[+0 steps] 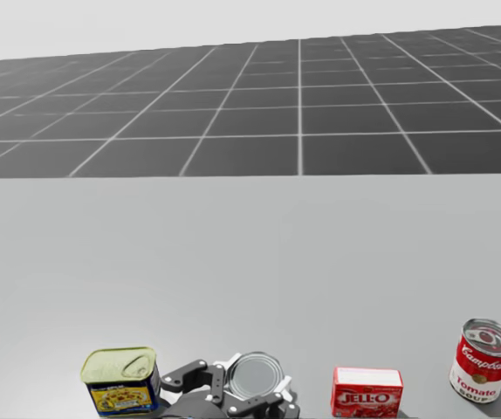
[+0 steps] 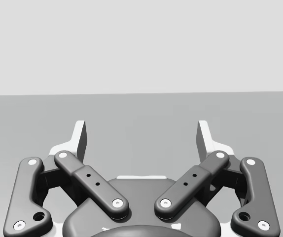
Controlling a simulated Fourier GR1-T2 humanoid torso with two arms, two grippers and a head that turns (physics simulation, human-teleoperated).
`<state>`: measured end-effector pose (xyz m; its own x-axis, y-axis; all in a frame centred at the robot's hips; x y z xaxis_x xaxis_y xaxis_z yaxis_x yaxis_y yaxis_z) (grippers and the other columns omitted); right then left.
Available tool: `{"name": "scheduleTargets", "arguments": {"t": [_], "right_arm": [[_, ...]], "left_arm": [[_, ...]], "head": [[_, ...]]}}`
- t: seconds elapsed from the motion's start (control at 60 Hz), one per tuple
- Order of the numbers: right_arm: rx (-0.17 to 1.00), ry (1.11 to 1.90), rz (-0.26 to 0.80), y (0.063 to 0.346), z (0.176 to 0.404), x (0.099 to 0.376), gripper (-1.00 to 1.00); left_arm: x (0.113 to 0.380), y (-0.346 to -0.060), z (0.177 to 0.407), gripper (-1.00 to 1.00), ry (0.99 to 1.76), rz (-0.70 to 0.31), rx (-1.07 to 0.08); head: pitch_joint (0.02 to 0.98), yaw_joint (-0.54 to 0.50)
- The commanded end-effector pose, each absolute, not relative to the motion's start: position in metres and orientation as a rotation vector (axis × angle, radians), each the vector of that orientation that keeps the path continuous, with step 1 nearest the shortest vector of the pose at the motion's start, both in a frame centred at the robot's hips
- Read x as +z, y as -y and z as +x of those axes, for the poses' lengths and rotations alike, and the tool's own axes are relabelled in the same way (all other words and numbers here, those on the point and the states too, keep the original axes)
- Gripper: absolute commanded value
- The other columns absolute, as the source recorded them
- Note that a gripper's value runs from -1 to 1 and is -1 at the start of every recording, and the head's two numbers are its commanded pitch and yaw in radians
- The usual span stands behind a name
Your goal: Grasp the tuna can and hold it up.
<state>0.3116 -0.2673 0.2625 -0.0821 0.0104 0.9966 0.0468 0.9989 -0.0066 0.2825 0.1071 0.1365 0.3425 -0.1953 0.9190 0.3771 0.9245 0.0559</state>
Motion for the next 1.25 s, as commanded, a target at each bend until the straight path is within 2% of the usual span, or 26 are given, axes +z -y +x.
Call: {"name": "scheduleTargets", "arguments": {"t": [0.017, 0.217, 0.317, 0.533, 0.983, 1.25], "right_arm": [[-0.030, 1.654, -0.037, 0.267, 0.312, 0.263, -1.00], [-0.023, 1.654, -0.032, 0.268, 0.312, 0.262, -1.00], [-0.014, 1.651, -0.030, 0.268, 0.313, 0.261, -1.00], [0.002, 1.645, -0.021, 0.270, 0.315, 0.259, -1.00], [0.032, 1.652, -0.003, 0.272, 0.314, 0.259, -1.00], [0.054, 1.655, 0.016, 0.272, 0.312, 0.259, -1.00]], "left_arm": [[0.119, -0.108, 0.275, 1.00, 1.092, -0.236, -0.453], [0.121, -0.106, 0.279, 1.00, 1.094, -0.228, -0.436], [0.134, -0.106, 0.280, 1.00, 1.120, -0.216, -0.441], [0.186, -0.109, 0.285, 1.00, 1.219, -0.211, -0.450], [0.272, -0.106, 0.306, 1.00, 1.415, -0.166, -0.501], [0.330, -0.103, 0.310, 1.00, 1.583, -0.121, -0.521]], "head": [[0.471, 0.12], [0.454, 0.12], [0.453, 0.12], [0.436, 0.12], [0.426, 0.13], [0.427, 0.13]]}}
